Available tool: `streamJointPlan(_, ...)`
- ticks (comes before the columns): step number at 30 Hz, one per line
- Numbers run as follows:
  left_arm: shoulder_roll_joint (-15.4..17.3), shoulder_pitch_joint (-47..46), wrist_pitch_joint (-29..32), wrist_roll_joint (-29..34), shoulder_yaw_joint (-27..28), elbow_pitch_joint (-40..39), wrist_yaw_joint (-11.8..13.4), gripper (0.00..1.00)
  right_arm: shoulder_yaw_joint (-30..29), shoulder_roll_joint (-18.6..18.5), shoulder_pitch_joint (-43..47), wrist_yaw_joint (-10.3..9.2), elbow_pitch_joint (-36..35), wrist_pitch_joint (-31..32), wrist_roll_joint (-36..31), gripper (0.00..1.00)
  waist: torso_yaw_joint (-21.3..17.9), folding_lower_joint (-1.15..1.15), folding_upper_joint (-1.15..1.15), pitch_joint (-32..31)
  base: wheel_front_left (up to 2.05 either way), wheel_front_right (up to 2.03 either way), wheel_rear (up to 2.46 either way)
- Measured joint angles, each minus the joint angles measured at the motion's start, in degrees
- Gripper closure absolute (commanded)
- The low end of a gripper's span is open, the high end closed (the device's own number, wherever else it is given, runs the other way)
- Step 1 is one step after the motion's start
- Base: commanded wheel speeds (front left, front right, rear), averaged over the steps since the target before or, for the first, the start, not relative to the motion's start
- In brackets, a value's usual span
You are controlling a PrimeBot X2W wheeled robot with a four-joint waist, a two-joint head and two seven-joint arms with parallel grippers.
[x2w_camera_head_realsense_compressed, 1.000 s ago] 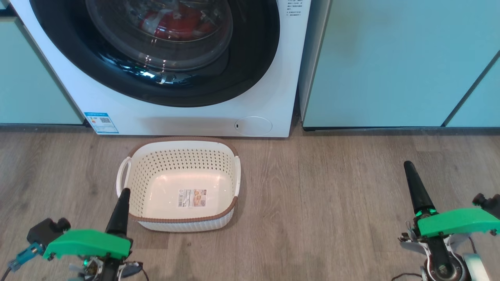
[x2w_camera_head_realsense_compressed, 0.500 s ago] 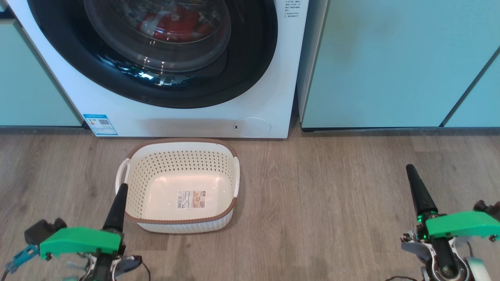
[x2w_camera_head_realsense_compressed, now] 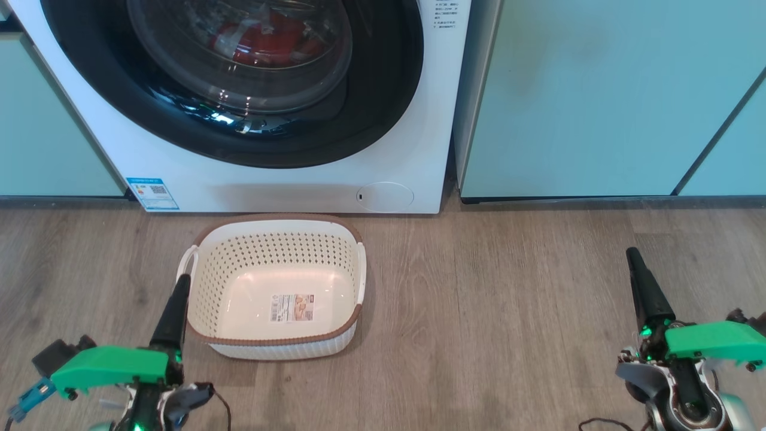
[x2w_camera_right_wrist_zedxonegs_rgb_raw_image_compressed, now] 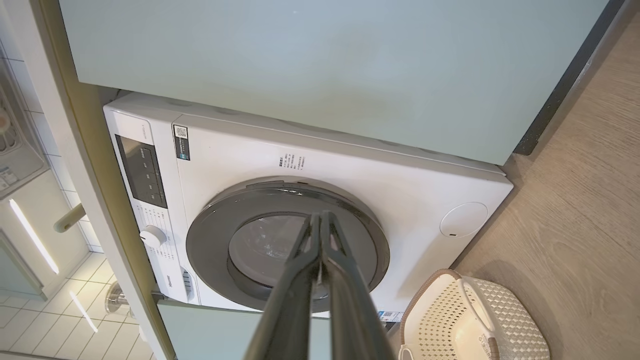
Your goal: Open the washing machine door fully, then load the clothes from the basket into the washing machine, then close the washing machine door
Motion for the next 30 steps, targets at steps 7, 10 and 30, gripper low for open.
streamJointPlan(7,-0.26,-0.13,0.98,-4.35,0.44,0.64,-0.38,1.00,-0.19,-0.04,0.00,0.00,0.71,0.49,4.31,1.00,-0.13,0.00,0.00,-0.13,0.00,0.00,0.00)
streamJointPlan(10,-0.46,-0.18,1.41,-6.35,0.56,0.92,-0.80,1.00,-0.25,-0.07,-0.01,0.00,1.01,0.58,6.24,1.00,-0.18,0.00,0.00,-0.19,0.00,0.00,0.00)
streamJointPlan(30,-0.92,-1.27,1.98,-9.92,1.30,1.51,-1.31,1.00,-0.51,-0.10,-0.14,0.00,1.72,1.08,9.96,1.00,-0.28,0.00,0.00,-0.29,0.00,0.00,0.00)
